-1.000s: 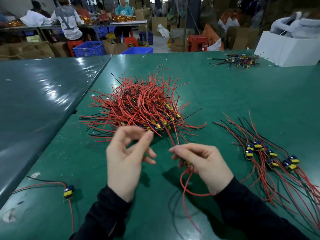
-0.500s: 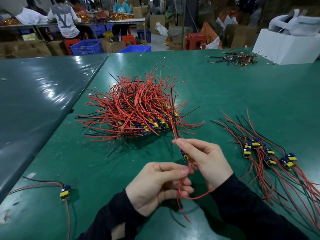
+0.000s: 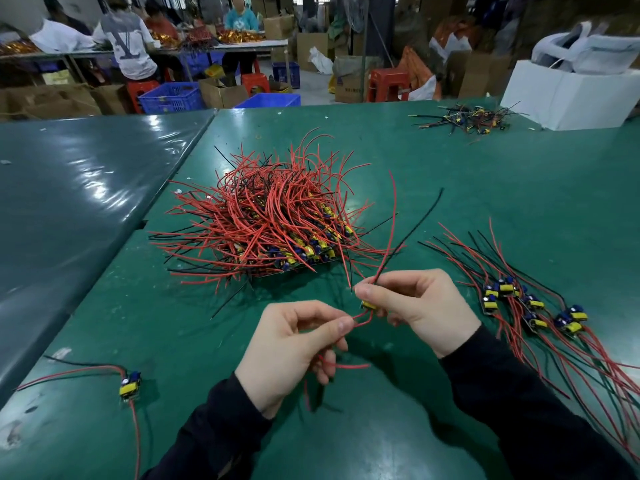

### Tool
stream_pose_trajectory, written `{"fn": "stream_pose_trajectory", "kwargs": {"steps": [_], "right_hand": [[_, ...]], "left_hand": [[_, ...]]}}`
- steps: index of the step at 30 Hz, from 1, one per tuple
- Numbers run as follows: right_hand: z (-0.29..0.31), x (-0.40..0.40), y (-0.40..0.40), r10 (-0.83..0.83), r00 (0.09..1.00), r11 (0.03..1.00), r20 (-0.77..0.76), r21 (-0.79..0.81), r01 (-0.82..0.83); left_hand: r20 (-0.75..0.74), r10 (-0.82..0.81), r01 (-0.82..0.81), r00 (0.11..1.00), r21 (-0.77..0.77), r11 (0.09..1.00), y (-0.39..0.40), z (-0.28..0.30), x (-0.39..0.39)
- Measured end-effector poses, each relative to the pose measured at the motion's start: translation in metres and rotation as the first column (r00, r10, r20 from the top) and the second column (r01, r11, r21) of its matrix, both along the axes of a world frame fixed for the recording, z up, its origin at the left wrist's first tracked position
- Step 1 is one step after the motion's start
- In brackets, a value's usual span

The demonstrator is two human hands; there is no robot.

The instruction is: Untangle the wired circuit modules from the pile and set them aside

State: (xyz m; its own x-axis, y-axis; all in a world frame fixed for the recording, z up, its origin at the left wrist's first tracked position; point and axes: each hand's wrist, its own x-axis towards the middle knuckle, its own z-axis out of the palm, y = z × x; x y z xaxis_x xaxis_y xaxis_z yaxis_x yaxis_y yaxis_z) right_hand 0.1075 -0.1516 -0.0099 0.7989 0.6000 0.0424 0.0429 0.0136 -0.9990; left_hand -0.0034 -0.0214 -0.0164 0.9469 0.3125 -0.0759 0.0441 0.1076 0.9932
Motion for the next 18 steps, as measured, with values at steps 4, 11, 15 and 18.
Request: {"fn": "stream_pose_trajectory", "kwargs": {"steps": [4,11,15,18], "right_hand": [[-0.001,-0.001,0.001,-0.095,0.994,0.996,0.046,0.004,0.095],[-0.008,-0.008,0.008,-0.139,0.970,0.981,-0.200,0.103,0.162],[-0.008,-0.013,0.009,-0.117,0.986,0.987,-0.116,0.095,0.129],[-0.009,-0.014,0.007,-0.114,0.993,0.992,0.021,0.055,0.112]], "left_hand": [[0.004,0.030,-0.030,1.000,0.092,0.995,-0.004,-0.004,0.000],[-0.151,-0.008,0.024,0.988,0.106,0.994,-0.018,-0.014,0.001],[-0.188,-0.060,0.071,0.980,0.057,0.996,-0.013,-0.012,0.002],[-0.115,-0.013,0.021,0.993,0.065,0.998,-0.010,-0.012,0.002]]}}
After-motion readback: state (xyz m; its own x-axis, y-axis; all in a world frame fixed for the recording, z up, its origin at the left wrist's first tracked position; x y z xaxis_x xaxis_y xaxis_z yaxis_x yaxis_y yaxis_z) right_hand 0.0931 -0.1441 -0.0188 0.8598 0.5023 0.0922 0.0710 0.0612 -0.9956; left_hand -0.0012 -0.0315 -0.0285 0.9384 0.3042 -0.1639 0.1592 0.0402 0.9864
